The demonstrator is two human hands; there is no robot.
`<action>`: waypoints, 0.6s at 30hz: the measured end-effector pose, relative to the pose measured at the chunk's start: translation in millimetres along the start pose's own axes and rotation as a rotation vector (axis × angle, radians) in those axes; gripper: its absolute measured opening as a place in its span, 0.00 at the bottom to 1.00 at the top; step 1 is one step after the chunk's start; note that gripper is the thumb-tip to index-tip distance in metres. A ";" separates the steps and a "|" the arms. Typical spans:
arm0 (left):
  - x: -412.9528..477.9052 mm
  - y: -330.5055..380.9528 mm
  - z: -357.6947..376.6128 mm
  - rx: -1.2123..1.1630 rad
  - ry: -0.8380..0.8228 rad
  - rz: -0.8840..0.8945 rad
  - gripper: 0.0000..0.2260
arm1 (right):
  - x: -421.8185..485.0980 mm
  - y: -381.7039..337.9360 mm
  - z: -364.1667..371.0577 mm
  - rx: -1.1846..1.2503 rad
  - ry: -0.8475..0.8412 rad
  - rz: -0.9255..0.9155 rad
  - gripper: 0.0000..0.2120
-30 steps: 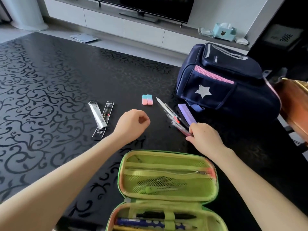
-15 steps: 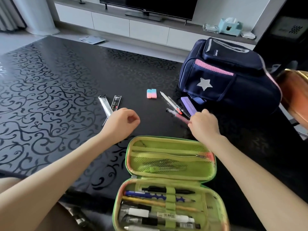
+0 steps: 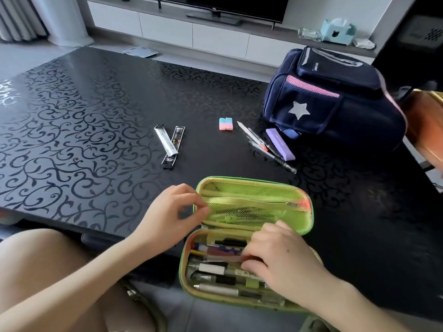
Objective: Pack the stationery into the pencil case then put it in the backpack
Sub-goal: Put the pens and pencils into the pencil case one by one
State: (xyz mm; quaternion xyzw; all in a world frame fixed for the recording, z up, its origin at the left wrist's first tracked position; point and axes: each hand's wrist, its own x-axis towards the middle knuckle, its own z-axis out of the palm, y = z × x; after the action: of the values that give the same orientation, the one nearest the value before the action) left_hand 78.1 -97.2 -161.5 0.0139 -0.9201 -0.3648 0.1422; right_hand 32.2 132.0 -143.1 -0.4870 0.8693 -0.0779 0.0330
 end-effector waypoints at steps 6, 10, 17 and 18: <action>-13.0 3.8 7.8 0.036 -0.068 0.112 0.20 | 9.0 -1.6 -5.5 0.047 0.111 0.034 0.08; -3.6 4.4 7.8 -0.014 -0.021 0.022 0.22 | 13.9 -4.8 -9.0 0.052 0.018 0.003 0.13; 46.3 -4.5 5.8 0.089 0.043 0.033 0.18 | 71.4 96.6 -31.5 0.234 0.373 0.486 0.07; 55.9 -5.6 7.5 0.100 0.047 0.030 0.15 | 85.0 111.9 -28.3 0.178 0.341 0.525 0.09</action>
State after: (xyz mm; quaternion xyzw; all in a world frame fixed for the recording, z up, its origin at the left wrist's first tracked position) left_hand 22.1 -103.6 -156.5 0.0157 -0.9336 -0.3158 0.1686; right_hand -110.3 120.0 -132.4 -0.2215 0.9479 -0.2230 -0.0516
